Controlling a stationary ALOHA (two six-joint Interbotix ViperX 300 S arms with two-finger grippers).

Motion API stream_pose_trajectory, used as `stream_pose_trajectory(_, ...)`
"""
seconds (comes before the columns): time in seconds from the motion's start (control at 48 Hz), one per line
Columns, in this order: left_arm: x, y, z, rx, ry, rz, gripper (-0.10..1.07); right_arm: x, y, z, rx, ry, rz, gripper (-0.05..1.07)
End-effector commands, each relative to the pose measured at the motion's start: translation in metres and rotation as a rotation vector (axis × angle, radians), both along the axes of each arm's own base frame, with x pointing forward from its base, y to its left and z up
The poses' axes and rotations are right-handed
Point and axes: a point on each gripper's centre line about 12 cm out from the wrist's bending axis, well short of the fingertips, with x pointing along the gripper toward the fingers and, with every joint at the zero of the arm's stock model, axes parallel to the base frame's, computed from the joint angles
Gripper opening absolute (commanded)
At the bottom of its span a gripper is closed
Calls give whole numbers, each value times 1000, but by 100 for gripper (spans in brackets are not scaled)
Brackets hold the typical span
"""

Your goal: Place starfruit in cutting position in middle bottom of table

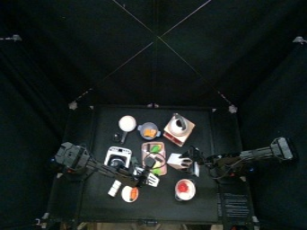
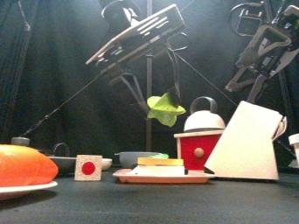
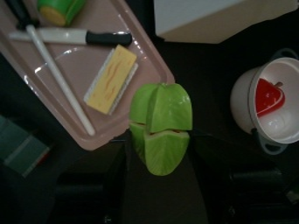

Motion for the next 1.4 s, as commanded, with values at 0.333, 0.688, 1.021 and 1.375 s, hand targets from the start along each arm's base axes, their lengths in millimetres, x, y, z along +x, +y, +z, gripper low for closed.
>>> stream_pose_trajectory(0.333, 1, -44, -10, -149, -103, 195, 76, 1, 0, 4, -23, -15, 14, 103)
stream_pose_trajectory(0.688, 2, -50, -30, -155, -83, 207, 76, 1, 0, 4, -25, -14, 12, 103)
stream_pose_trajectory(1.021, 0, -50, -32, -167, -87, 189, 83, 1, 0, 4, -21, -13, 10, 103)
stream_pose_trajectory(1.375, 2, -54, -30, -211, -100, 184, 102, 1, 0, 4, -12, -12, 8, 103)
